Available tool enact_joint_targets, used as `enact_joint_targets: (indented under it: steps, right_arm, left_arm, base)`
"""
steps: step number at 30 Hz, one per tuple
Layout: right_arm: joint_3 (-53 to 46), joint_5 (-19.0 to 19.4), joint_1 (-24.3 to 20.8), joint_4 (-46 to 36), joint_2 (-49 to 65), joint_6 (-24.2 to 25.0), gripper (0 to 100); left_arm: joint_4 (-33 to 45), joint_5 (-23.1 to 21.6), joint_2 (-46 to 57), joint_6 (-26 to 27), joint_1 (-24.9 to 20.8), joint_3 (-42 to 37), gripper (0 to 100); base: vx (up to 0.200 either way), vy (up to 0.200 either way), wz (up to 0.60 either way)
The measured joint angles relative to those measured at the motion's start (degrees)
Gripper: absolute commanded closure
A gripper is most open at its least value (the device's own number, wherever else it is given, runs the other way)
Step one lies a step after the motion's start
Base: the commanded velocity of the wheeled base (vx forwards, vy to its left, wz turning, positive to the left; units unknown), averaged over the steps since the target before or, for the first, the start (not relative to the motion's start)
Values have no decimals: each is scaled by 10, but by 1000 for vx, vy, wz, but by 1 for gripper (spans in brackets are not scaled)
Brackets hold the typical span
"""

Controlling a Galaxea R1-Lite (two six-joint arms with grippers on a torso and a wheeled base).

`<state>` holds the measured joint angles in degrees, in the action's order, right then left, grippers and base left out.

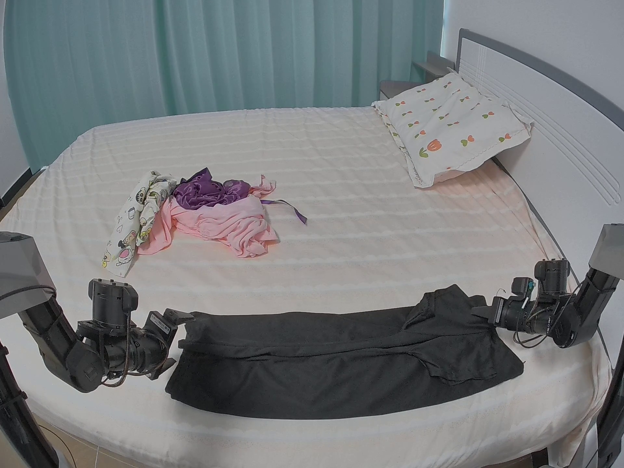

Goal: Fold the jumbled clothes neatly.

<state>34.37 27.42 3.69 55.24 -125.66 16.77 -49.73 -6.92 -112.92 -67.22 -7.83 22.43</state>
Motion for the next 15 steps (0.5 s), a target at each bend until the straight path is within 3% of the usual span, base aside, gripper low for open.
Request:
enact_joint_targets:
  steps: [15]
  right_arm:
    - [-57,4,20,-1,34,-66,100]
  left_arm:
    - [-3,3,-1,1,0,-5,0]
  base:
    - [0,0,0]
